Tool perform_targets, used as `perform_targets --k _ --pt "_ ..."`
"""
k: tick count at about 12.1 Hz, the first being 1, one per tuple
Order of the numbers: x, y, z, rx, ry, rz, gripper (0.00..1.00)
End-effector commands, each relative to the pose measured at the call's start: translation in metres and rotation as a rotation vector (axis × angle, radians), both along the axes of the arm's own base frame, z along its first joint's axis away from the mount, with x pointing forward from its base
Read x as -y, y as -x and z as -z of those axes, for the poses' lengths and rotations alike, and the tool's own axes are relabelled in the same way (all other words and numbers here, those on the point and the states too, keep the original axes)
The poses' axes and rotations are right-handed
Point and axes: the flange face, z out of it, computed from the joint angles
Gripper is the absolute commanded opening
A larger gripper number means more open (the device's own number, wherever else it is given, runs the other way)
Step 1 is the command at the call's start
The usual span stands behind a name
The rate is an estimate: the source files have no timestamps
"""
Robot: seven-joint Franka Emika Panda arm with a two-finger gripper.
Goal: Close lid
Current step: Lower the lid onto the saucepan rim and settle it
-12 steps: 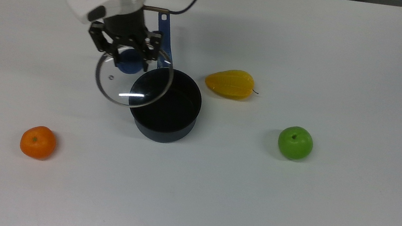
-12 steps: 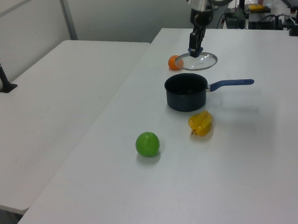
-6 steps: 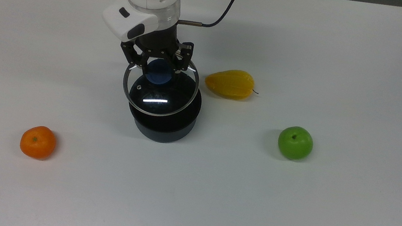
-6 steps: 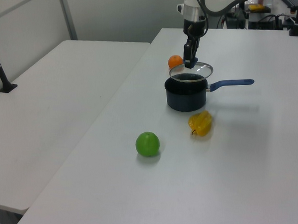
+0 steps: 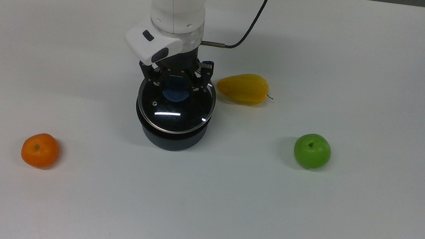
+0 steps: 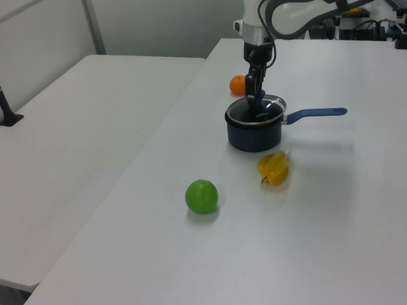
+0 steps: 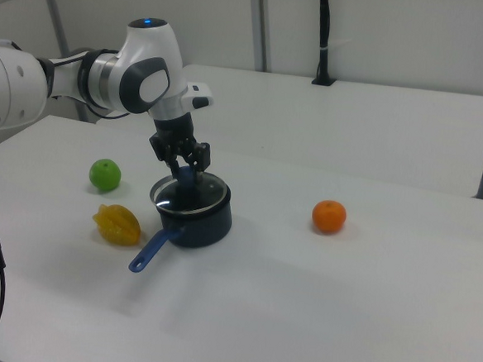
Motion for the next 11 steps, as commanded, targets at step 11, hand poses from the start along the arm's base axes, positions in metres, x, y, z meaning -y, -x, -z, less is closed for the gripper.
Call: perform_targets --k 11 --pt "-0.002 -0.008 0.009 0.025 0.046 0.032 0.39"
